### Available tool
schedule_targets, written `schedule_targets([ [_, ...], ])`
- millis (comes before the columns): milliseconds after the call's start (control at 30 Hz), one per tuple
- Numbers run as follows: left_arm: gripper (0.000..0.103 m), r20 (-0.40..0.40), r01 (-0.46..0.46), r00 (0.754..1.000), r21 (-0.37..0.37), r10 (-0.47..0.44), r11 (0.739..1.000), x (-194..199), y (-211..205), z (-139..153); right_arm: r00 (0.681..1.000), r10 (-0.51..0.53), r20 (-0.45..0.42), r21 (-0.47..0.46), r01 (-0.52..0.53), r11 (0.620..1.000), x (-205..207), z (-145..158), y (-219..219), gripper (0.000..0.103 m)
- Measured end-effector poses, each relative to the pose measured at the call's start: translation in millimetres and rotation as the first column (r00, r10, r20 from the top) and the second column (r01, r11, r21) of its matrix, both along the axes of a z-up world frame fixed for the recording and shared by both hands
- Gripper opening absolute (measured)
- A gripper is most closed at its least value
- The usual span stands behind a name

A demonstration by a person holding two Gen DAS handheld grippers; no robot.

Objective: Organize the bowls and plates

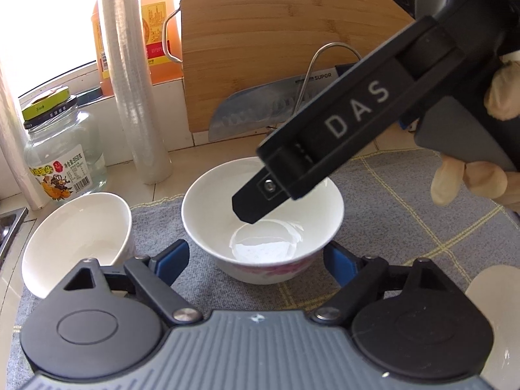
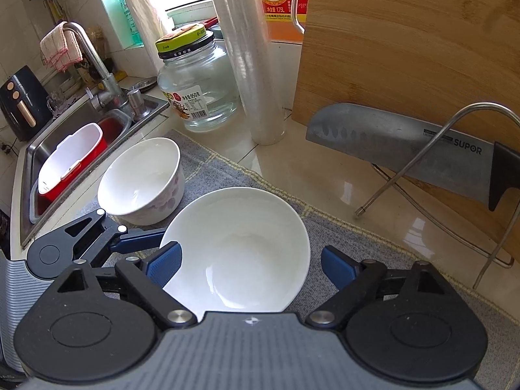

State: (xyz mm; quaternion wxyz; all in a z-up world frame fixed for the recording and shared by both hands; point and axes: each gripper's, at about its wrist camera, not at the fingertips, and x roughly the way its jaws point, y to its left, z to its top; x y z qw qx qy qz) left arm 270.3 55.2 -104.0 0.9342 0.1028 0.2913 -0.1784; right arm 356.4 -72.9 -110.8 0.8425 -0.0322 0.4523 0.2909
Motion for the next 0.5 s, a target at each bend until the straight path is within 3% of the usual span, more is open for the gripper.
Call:
schedule_targets([
  [500,0.088,0.008,0.038,0.999,-0.012,-0.037,0.999,5.8,2.6,-0.4,1.000,0.015,-0.015,-0.001,-0.015,1.000,8.4,-6.8,6.1,0.084],
])
